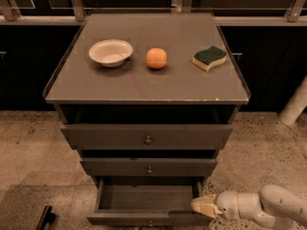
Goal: Close bottom drawer
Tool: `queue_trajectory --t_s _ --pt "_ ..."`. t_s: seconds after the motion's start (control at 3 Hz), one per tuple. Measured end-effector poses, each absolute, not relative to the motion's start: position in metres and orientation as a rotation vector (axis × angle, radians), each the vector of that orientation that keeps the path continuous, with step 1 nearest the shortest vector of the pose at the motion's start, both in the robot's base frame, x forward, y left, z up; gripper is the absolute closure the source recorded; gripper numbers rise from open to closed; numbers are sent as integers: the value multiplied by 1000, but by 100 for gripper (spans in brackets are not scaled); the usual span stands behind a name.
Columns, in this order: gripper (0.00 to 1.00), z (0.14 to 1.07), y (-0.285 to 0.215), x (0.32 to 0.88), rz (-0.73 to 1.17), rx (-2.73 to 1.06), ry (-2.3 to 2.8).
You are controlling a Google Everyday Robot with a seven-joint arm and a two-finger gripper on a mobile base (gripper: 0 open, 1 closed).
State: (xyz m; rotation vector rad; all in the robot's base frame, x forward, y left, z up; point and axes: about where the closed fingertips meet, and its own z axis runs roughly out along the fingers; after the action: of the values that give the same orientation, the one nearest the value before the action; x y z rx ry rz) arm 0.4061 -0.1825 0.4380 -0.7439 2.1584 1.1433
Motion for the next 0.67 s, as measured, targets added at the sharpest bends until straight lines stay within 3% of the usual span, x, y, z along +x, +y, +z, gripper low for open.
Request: queue_trajectory --t_s 0.67 --pt "100 327 -166 407 1354 -596 2263"
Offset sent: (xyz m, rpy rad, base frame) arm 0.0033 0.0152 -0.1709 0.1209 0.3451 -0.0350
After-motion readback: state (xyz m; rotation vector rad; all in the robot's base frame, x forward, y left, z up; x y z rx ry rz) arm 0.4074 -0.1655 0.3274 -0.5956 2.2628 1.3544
